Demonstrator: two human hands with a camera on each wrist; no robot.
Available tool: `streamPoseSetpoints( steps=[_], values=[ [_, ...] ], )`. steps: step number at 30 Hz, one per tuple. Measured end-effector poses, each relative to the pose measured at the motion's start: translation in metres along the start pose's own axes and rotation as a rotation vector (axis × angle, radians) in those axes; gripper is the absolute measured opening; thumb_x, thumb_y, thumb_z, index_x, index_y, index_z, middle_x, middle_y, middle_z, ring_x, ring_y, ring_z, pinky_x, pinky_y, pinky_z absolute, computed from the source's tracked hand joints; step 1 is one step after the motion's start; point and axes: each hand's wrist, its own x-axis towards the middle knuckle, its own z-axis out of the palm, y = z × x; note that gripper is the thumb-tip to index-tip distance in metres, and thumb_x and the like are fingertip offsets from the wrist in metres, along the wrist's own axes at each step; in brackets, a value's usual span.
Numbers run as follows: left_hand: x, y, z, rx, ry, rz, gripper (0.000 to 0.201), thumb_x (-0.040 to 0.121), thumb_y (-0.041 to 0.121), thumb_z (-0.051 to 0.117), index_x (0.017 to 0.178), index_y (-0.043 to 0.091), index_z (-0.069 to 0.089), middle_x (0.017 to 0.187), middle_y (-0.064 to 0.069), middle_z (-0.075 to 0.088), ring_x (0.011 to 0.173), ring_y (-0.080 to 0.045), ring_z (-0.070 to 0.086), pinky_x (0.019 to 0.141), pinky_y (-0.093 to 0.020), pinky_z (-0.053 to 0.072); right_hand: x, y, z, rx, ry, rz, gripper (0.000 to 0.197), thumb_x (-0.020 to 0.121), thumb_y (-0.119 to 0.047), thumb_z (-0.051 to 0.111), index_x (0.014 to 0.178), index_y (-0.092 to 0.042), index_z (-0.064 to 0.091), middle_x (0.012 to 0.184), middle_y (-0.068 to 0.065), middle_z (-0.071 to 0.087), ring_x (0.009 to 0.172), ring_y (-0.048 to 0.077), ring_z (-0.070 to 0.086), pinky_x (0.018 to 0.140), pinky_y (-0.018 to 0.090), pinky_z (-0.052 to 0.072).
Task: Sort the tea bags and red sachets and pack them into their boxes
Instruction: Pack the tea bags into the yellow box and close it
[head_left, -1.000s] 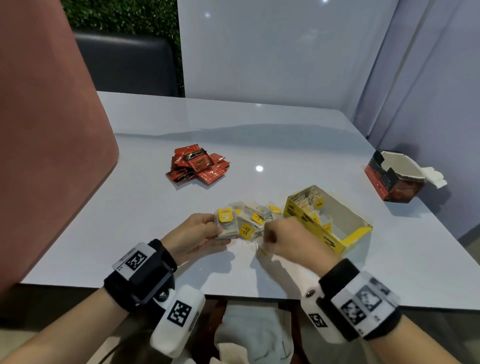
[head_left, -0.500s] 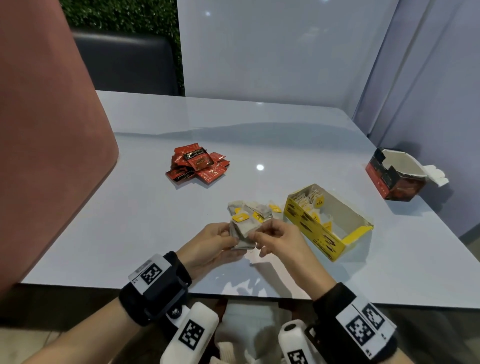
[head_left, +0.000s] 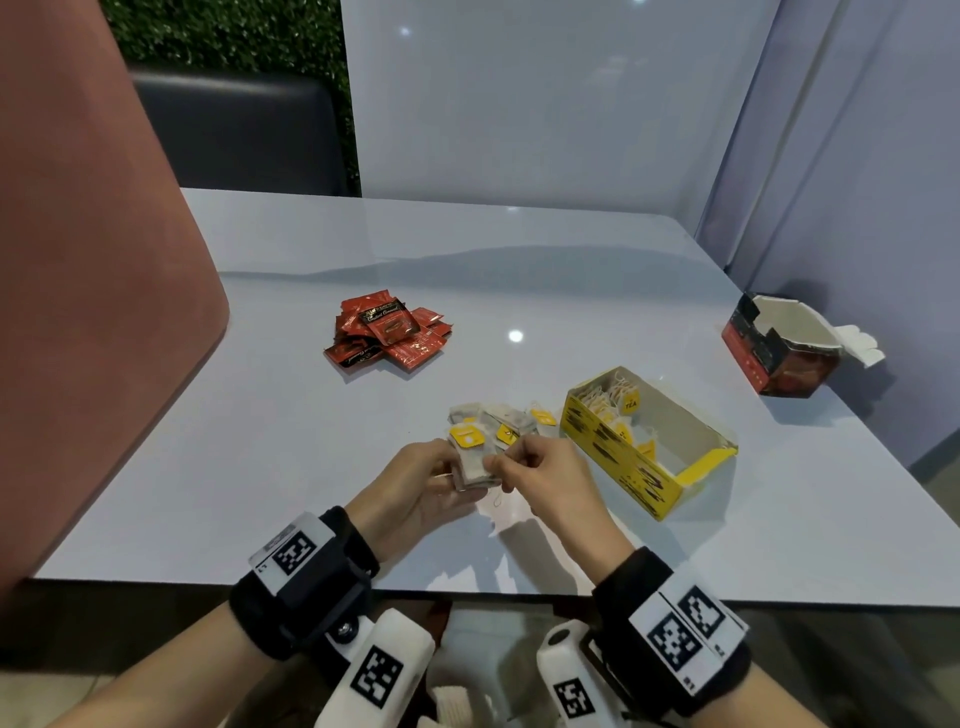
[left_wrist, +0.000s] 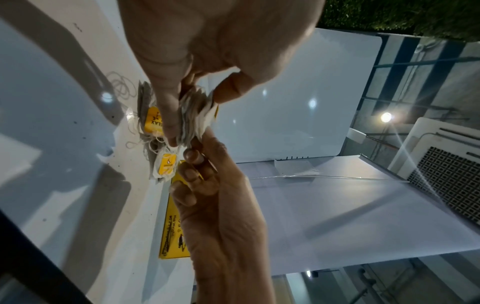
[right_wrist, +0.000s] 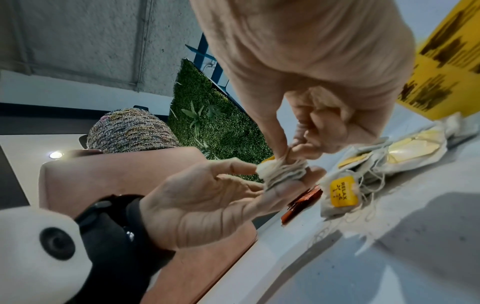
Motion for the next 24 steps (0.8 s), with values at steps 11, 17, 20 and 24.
streamPoseSetpoints(
  steps=[11, 17, 20, 24],
  values=[
    [0.003, -0.001, 0.002, 0.11, -0.004, 0.085, 0.024, 0.093, 0.006, 0.049, 0.113, -0.003, 0.059, 0.108, -0.015, 0.069, 0.096, -0.019, 0.068, 0.087, -0.025, 0.054, -0.001, 0.001, 0.0, -0.033, 0.036, -0.034, 0.02, 0.084, -0.025, 0.066, 0.07, -0.011, 0.061, 0.059, -0.004, 0.06, 0.051, 0.001, 0.049, 0.049, 0.01, 0.034],
    [-0.001, 0.015, 0.009, 0.405, 0.025, 0.165, 0.046, 0.09, 0.008, 0.057, 0.131, 0.004, 0.037, 0.113, -0.013, 0.065, 0.09, -0.018, 0.068, 0.079, -0.022, 0.056, -0.009, -0.016, -0.027, -0.247, -0.108, -0.133, 0.062, 0.081, -0.041, 0.067, 0.131, -0.022, 0.035, 0.108, -0.005, 0.047, 0.088, 0.013, 0.057, 0.07, 0.022, 0.045],
    [0.004, 0.028, 0.023, 0.853, -0.091, 0.285, 0.077, 0.095, 0.016, 0.049, 0.148, 0.014, -0.007, 0.104, -0.009, 0.068, 0.09, -0.018, 0.067, 0.084, -0.028, 0.054, -0.007, -0.03, -0.061, -0.342, -0.311, -0.203, 0.075, 0.082, -0.029, 0.069, 0.143, -0.035, 0.025, 0.109, -0.009, 0.046, 0.072, 0.011, 0.064, 0.066, 0.024, 0.056],
    [0.023, 0.046, 0.061, 1.097, -0.088, 0.467, 0.09, 0.093, 0.013, 0.05, 0.143, 0.01, -0.025, 0.092, -0.015, 0.07, 0.081, -0.027, 0.065, 0.08, -0.037, 0.052, 0.011, -0.035, -0.099, -0.484, -0.223, -0.292, 0.036, 0.078, -0.012, 0.072, 0.11, -0.023, 0.062, 0.086, -0.001, 0.064, 0.06, 0.006, 0.064, 0.064, 0.032, 0.058]
  ],
)
